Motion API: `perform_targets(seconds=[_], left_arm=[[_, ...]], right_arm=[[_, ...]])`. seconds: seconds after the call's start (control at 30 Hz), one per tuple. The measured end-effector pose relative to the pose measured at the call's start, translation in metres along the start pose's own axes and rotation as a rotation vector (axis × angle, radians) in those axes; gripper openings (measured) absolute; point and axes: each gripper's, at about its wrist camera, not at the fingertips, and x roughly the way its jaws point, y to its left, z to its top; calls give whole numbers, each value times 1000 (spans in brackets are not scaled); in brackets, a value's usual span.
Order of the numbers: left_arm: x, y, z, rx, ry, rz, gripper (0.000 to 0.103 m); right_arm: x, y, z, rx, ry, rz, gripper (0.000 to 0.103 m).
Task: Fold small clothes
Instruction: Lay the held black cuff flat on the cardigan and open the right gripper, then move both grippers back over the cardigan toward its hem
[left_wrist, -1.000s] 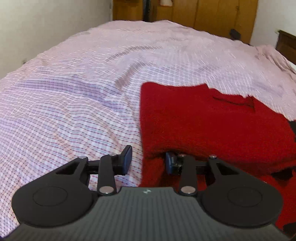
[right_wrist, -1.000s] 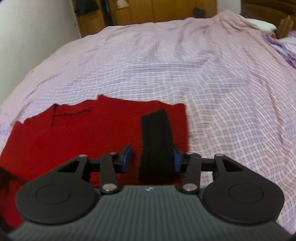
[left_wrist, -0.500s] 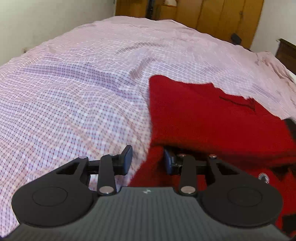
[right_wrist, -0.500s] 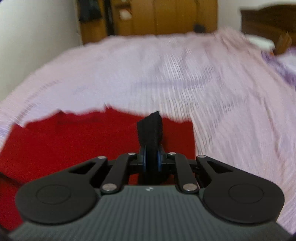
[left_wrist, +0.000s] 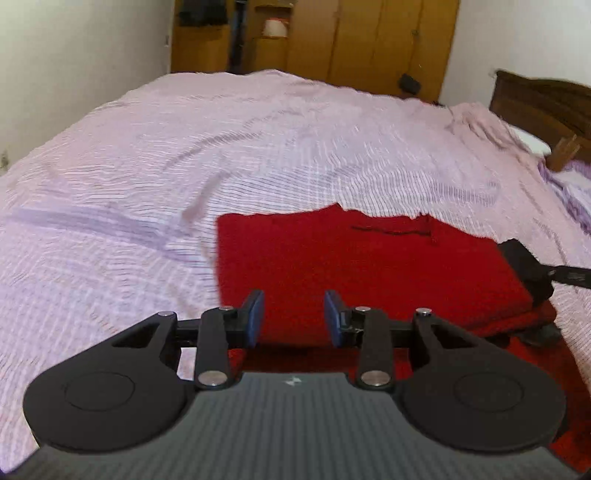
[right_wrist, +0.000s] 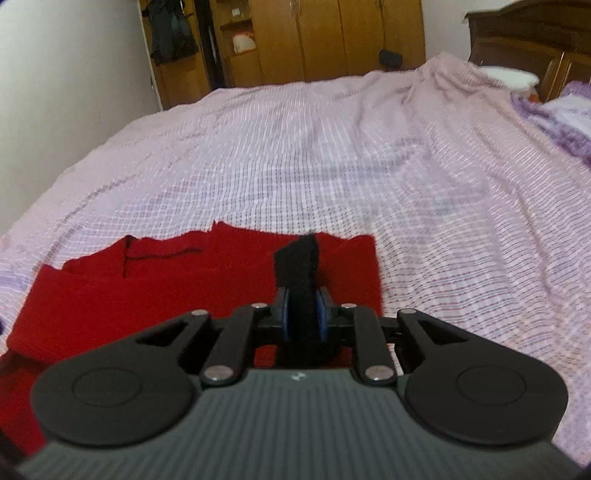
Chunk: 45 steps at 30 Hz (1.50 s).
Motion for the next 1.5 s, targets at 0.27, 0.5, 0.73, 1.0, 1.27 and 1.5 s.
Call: perform_targets(seconds=[0.27, 0.5, 0.73, 1.0, 1.27, 1.5], left_arm=[[65, -10, -6, 44, 92, 30, 41], [82, -10, -14, 99, 59, 52, 42], [61, -16, -14, 146, 53, 73, 42], [-2, -24, -24, 107, 63, 17, 48], [-61, -28, -42, 130, 48, 23, 52], [-99, -28, -64, 148, 51, 12, 53]], right_arm=[[-4, 3, -9, -58, 10, 38, 20], [39, -14, -32, 26, 37, 37, 15], [15, -12, -23, 43, 33, 60, 36], [-49, -2, -21, -22, -16, 97, 69], [-113, 12, -34, -133, 11, 182, 69], [-145, 26, -64, -233, 42, 169, 69]])
